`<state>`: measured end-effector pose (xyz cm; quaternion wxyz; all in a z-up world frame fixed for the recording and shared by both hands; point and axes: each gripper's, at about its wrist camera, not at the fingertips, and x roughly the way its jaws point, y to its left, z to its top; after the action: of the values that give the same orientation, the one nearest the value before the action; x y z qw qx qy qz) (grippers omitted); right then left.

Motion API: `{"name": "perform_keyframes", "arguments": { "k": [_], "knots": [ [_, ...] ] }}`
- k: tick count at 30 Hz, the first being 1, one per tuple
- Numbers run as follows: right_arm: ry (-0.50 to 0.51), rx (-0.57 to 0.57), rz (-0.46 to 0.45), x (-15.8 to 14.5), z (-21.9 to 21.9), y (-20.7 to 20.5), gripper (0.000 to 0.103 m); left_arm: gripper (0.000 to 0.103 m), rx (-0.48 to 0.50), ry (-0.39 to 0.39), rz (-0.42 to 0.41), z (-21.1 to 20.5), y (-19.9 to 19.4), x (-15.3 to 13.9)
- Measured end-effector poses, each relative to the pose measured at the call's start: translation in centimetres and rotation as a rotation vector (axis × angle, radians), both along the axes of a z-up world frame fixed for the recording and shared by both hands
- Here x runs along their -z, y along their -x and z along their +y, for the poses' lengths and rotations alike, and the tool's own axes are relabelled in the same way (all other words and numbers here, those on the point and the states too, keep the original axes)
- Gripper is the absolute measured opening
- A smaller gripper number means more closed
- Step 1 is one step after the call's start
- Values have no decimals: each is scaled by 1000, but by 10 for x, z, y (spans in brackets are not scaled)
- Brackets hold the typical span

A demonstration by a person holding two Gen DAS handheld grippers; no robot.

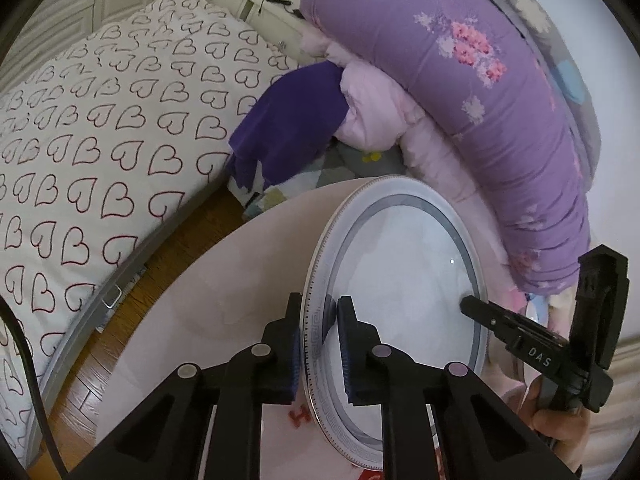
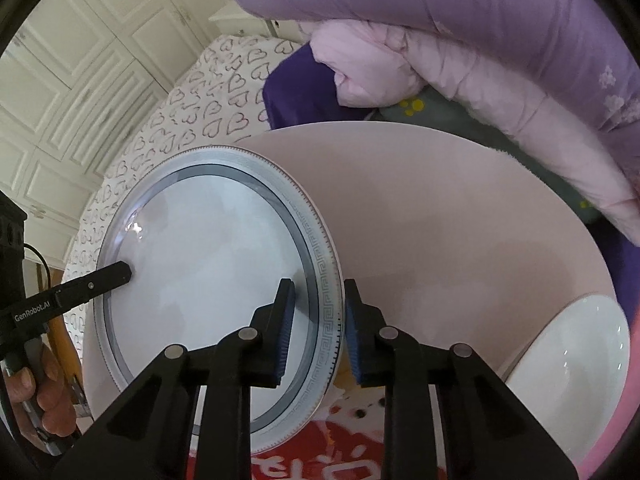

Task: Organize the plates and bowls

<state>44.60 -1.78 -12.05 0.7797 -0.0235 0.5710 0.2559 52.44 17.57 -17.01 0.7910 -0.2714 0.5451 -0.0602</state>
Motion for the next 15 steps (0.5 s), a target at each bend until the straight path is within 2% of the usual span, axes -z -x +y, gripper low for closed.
{"name": "perform_keyframes", "arguments": {
  "k": [9, 15],
  "knots": [
    [-57, -10, -26, -25, 0, 34, 22, 11, -10, 9, -42, 22, 52, -36],
    [-84, -20, -60, -47, -5, 72, 21, 12, -28, 37, -62, 36, 102, -60]
  ]
}}
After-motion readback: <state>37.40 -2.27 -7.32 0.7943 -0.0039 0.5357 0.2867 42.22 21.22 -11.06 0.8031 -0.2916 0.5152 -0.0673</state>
